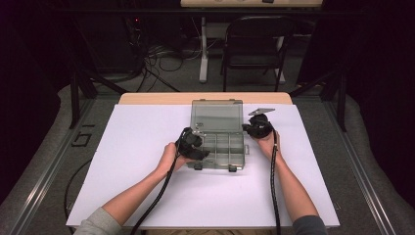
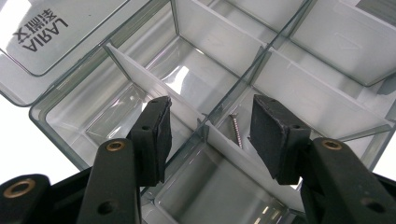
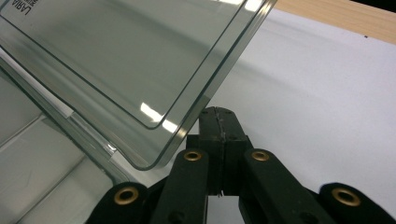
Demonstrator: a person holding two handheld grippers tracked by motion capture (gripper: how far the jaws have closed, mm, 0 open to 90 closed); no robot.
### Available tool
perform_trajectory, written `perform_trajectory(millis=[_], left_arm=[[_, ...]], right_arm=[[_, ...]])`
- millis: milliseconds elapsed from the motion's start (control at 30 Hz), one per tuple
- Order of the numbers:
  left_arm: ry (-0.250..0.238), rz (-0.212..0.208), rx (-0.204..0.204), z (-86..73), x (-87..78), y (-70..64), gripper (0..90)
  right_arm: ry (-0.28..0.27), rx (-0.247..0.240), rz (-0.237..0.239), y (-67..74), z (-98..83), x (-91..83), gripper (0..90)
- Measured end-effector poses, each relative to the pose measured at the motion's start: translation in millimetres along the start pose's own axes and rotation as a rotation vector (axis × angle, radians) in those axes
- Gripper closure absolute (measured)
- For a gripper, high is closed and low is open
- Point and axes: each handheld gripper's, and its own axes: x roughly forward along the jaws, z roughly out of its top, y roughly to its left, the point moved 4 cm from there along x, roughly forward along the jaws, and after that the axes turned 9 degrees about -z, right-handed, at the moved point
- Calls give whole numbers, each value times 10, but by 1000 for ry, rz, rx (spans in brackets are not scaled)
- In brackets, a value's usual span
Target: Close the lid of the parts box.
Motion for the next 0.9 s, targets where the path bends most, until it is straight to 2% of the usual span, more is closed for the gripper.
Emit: perform_trajectory(millis=[133, 267, 367, 533, 900], left_arm=[[1, 3, -1, 2, 3, 1, 486], [-3, 3, -5, 3, 9, -2, 489], [-4, 7, -9, 4, 15, -2, 490], [-2, 11, -10, 5, 19, -6, 491], [-5, 18, -21, 7, 35, -3, 489]], right_arm=[[-9, 3, -3, -9, 13, -18, 900], [-20, 30, -5, -62, 84, -44, 900], [-32, 23, -10, -72, 137, -69, 900], [-28, 30, -5, -76, 130, -70, 900], [-58, 30, -1, -77, 170, -112, 900]])
